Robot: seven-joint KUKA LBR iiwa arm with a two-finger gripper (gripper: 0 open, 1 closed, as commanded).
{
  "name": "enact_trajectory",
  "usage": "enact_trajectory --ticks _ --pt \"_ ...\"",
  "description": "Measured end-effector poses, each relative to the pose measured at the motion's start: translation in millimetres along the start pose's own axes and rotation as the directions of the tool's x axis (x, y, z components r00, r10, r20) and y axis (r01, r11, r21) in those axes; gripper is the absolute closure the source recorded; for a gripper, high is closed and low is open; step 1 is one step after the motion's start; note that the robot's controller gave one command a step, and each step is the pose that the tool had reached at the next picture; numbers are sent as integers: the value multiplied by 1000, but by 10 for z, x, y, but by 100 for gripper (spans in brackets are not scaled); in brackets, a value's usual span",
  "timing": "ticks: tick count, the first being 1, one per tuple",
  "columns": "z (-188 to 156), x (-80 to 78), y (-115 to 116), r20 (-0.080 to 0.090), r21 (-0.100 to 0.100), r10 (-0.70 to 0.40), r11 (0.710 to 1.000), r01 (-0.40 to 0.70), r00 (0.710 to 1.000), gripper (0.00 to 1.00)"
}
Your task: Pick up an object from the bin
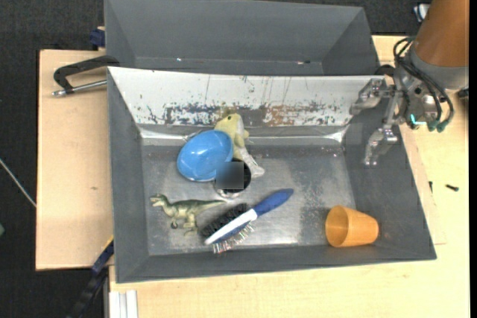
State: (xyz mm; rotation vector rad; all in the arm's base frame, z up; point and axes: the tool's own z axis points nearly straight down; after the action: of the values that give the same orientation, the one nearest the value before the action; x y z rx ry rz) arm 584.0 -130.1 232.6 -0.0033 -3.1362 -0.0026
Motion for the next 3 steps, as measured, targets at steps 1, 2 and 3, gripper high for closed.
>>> enact_trajectory --ticks 1,2,3 --pt "1610 -41 697 11 1 -161 987 161 987 0" --pt "1579 308 1098 17 12 -520 854 520 854 0" --pt "1578 335 1716 13 11 -654 757 653 757 0"
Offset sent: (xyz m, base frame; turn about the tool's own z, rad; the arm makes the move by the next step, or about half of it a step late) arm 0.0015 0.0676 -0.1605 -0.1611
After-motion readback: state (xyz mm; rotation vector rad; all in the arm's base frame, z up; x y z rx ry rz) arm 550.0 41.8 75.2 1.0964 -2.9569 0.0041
